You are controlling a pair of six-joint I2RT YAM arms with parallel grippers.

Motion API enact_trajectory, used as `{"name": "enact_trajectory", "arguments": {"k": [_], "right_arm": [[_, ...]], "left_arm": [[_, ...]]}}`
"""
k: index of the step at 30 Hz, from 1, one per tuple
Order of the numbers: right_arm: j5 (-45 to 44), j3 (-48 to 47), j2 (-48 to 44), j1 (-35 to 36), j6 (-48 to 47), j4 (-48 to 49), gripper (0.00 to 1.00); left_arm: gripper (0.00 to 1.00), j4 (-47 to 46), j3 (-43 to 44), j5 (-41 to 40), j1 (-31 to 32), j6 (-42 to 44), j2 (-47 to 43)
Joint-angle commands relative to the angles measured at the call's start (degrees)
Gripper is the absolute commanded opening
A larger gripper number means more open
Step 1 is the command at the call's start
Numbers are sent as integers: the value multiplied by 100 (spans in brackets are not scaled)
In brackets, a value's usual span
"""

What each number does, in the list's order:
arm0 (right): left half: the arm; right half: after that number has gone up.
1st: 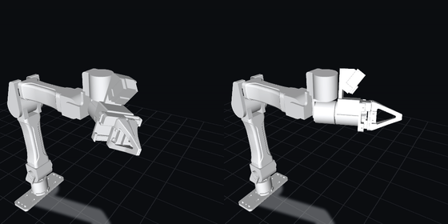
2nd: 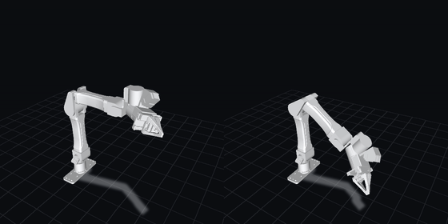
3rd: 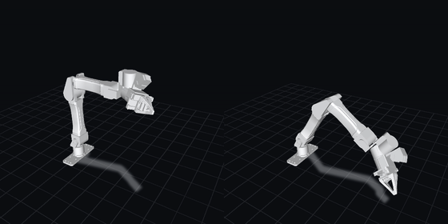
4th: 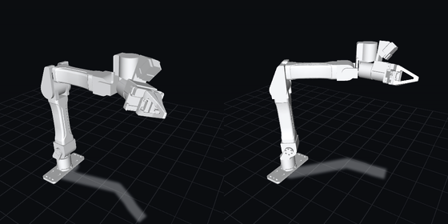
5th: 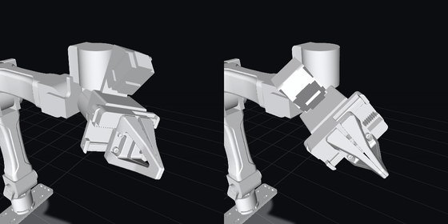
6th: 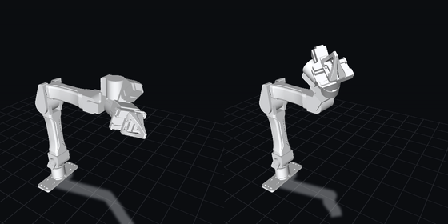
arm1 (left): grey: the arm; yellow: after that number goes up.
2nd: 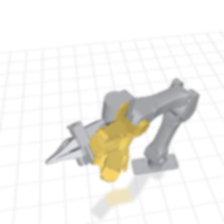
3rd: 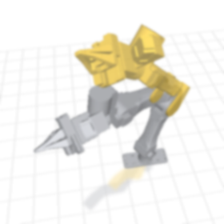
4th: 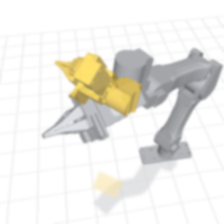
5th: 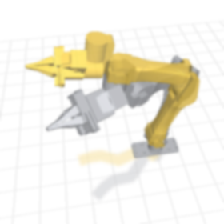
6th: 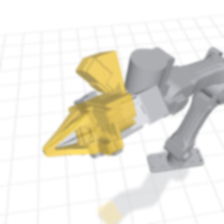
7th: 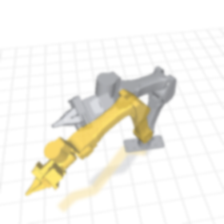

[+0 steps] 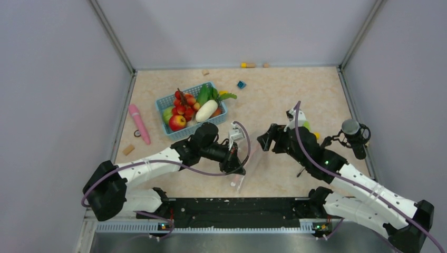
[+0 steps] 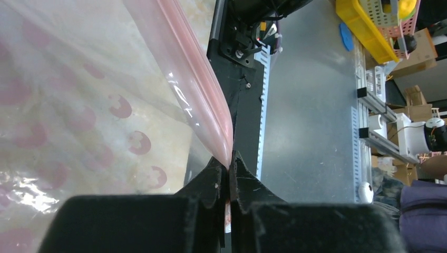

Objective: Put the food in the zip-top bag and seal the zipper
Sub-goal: Pick up the zipper food storage bag at the center of the board, then open the zipper of the food storage bag.

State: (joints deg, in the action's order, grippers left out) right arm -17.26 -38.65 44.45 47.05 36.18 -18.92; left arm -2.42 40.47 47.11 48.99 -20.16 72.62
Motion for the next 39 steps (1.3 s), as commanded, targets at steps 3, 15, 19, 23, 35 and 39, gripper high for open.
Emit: {"name": "enact_trajectory", "arguments": {"k": [3, 15, 19, 23, 35, 39], "right_arm": [[408, -160, -333, -73, 12, 24, 72], [333, 19, -1043, -80, 349, -440, 74], [276, 59, -870, -81, 504, -432, 73], [320, 94, -648, -79, 574, -374, 73], [-1, 257, -189, -107, 971, -172, 70], [2, 347, -127, -123, 1051, 203, 70]], "left_arm": [[0, 530, 143, -140, 25, 489, -285], [0, 480, 163, -105, 23, 540, -206], [0, 485, 148, -104, 25, 539, -179], [0, 470, 113, -68, 23, 552, -183], [0, 395, 67, 8, 24, 549, -173], [0, 401, 80, 25, 33, 549, -118]]}}
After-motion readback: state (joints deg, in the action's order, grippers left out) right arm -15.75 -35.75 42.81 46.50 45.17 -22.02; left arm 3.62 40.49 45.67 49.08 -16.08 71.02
